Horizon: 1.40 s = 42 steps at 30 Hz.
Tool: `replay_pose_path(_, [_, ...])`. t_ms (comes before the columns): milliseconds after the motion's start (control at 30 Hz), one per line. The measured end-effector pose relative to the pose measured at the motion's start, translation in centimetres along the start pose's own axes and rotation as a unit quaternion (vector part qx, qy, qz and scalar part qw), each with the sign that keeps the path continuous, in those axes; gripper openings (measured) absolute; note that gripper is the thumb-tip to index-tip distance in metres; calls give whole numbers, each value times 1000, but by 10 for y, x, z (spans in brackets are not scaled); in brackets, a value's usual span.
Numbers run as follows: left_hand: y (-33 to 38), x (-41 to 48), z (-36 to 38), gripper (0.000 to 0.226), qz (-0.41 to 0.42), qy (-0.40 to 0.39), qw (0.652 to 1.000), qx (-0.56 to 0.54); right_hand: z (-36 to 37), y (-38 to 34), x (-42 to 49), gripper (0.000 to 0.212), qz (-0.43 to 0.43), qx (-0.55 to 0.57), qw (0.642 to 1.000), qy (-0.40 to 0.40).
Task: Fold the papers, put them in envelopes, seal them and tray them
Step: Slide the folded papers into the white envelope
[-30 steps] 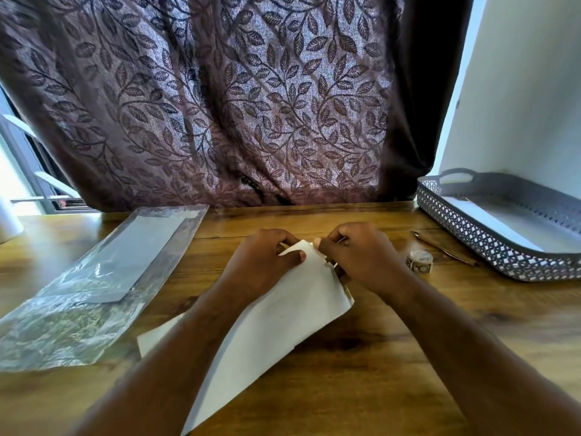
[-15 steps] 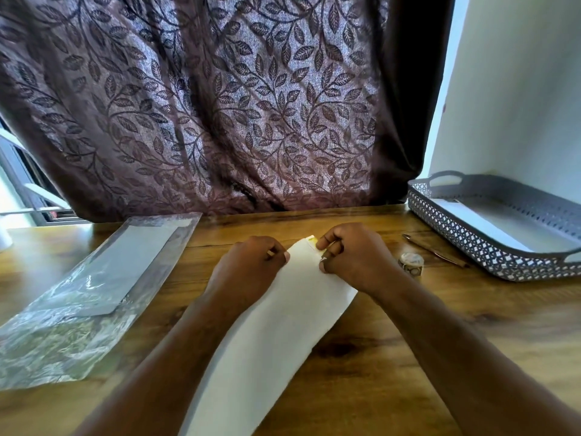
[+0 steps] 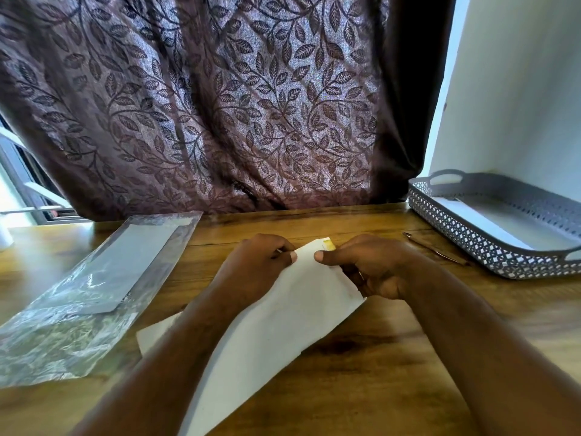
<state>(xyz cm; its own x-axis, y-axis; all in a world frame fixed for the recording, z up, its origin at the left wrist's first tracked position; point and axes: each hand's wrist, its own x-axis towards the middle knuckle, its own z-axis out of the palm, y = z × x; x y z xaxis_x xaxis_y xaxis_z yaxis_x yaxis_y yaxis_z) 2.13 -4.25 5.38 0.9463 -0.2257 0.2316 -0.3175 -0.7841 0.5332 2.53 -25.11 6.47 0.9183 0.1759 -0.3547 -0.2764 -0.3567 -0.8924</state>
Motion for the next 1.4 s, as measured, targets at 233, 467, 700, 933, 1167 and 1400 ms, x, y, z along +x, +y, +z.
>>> replay_pose_path(233, [-1, 1, 0, 15, 27, 23, 999, -6, -2, 4, 1, 32, 27, 59, 991, -114])
replay_pose_path(467, [-10, 3, 7, 27, 65, 128, 987, 75, -5, 5, 5, 34, -8, 162, 981, -106])
replay_pose_path(700, [-6, -6, 3, 91, 165, 123, 952, 225, -6, 1, 7, 37, -79, 247, 964, -57])
replay_pose_path(933, [-6, -6, 4, 122, 199, 116, 920, 316, -6, -6, 2, 28, -139, 260, 955, -42])
replay_pose_path(1167, [-9, -7, 2, 113, 170, 131, 923, 319, -10, -6, 2, 42, -165, 225, 958, -65])
replay_pose_path(1400, [-32, -2, -10, 114, 103, 176, 935, 290, -43, 8, 16, 28, -251, 204, 932, 161])
